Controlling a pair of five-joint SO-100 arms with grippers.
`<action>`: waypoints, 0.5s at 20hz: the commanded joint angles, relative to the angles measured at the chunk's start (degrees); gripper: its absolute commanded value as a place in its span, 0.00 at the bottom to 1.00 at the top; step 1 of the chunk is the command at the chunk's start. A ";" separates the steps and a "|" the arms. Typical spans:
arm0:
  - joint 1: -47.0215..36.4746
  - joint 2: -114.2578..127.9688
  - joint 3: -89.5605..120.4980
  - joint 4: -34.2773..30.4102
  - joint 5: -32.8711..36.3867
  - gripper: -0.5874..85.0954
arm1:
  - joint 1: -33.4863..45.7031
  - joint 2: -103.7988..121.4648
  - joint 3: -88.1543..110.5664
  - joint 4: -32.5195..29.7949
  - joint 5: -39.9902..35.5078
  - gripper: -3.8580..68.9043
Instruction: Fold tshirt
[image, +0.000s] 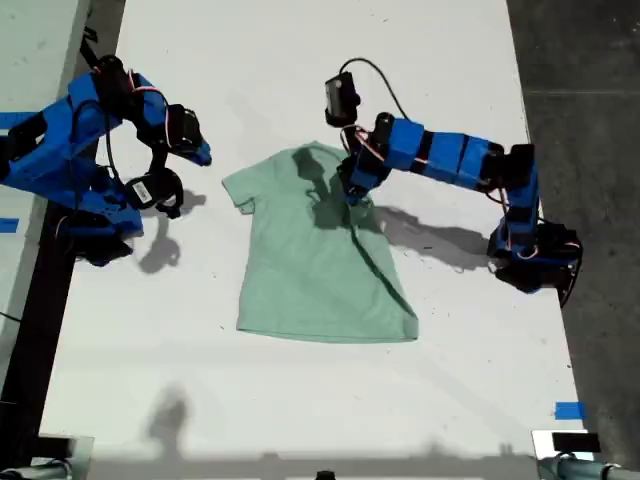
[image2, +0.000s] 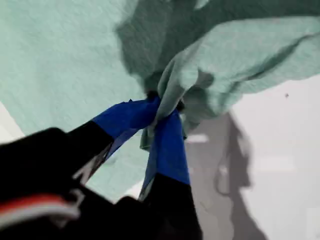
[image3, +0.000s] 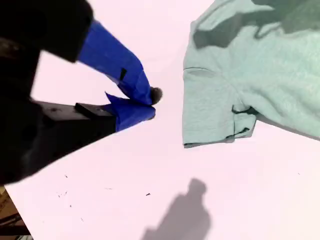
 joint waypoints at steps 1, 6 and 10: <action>0.97 2.29 -0.18 -1.14 -0.79 0.02 | -2.29 -3.16 -4.92 -4.66 1.05 0.39; 0.62 2.29 -0.09 -1.41 -1.05 0.05 | -2.64 3.69 -5.89 -2.29 -1.49 0.42; 1.32 2.02 -0.62 -0.88 -1.76 0.09 | 0.00 18.02 -3.16 2.99 -2.11 0.40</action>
